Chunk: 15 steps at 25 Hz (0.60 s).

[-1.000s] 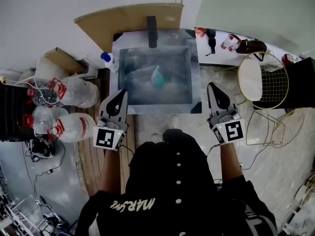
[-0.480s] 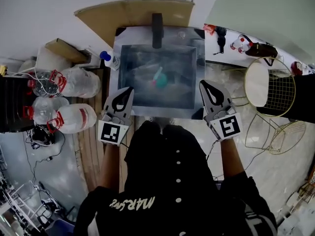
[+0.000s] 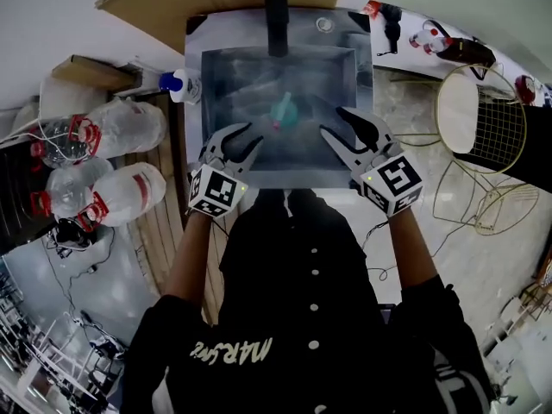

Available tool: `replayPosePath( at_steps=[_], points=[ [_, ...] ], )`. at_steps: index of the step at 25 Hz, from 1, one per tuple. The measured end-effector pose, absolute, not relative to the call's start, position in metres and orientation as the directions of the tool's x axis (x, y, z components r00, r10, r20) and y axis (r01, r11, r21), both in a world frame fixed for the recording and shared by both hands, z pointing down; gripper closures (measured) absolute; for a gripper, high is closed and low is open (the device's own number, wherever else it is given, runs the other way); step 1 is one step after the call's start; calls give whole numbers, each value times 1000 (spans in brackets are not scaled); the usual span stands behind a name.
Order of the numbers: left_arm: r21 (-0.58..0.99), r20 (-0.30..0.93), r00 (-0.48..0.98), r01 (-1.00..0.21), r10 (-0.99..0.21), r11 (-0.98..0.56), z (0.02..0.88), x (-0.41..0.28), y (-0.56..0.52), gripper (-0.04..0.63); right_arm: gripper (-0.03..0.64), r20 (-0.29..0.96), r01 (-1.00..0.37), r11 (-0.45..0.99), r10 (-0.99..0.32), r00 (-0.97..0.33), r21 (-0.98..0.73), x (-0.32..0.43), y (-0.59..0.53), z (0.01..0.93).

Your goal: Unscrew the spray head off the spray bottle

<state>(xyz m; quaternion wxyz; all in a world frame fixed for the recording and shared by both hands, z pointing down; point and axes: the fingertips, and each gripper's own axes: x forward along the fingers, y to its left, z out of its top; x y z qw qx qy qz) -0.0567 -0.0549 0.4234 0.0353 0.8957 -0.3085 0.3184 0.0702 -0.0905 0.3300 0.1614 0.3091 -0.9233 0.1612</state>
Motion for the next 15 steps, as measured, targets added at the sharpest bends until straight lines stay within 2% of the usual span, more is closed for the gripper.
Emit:
replayPosePath(
  at_steps=[4,7,15],
  points=[
    [-90,685,606,-481,-405,-872,475,-52,-68,360,369,447,-622,734,-476,-757,-273,42,-105,359],
    [-35,738,592,-446,-324,-894,509,-47,-76,261,348,477,-629,706,-452,-754,-326,23,-115,379],
    [44,720,647,-403,-251,-914,568,-29,-92,218,293,557,-692,614,-446,-701,-380,-18,-136,427]
  ],
)
